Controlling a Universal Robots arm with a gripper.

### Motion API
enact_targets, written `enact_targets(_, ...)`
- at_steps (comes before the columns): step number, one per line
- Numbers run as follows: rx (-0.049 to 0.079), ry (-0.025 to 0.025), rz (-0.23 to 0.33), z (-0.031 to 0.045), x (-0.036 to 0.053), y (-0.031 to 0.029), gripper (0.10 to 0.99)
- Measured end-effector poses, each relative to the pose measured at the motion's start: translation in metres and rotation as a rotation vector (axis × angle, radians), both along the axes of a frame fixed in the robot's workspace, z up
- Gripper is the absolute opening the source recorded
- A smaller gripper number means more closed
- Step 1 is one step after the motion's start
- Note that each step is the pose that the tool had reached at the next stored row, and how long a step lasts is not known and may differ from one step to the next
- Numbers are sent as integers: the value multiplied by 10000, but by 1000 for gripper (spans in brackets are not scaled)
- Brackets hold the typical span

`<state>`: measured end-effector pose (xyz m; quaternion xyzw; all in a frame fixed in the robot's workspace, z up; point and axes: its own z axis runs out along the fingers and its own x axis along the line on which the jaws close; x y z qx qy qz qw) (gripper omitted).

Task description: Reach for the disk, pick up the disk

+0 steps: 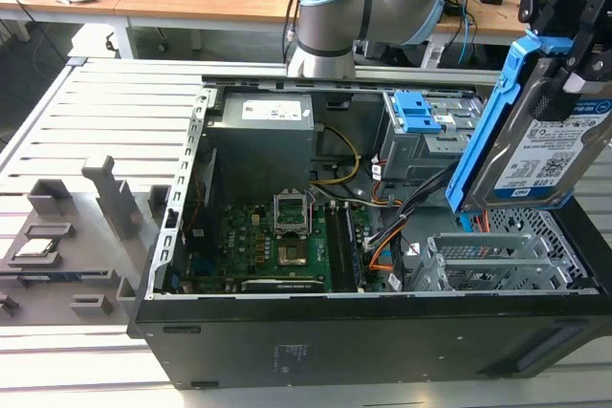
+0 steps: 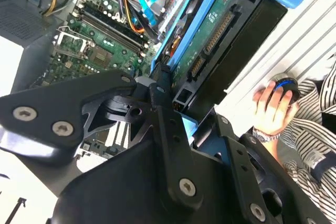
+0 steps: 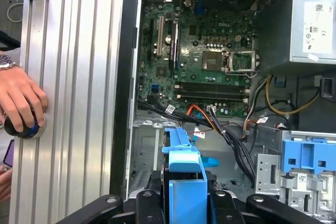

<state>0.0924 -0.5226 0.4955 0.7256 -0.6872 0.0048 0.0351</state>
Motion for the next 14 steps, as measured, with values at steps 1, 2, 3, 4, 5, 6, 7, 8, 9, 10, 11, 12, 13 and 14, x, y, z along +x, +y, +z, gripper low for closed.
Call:
enact_targets(1,3,0,0,0,0,-60,369)
enact_targets(2,4,0,-1,0,0,-137,369)
enact_targets(3,5,0,0,0,0,-161,369)
enact_targets(4,6,0,-1,0,0,-190,369)
enact_targets(5,5,0,0,0,0,-237,369)
enact_targets(6,5,0,-1,0,0,-273,369)
enact_targets(7,6,0,0,0,0,-306,369)
enact_targets(8,6,0,0,0,0,-330,369)
enact_targets(9,5,0,0,0,0,-367,369)
enact_targets(10,5,0,0,0,0,-402,369)
enact_targets(11,7,0,0,-1,0,-448,369)
enact_targets(12,7,0,0,0,0,-474,369)
enact_targets(13,7,0,0,0,0,-498,369)
enact_targets(14,8,0,0,-1,0,-542,369)
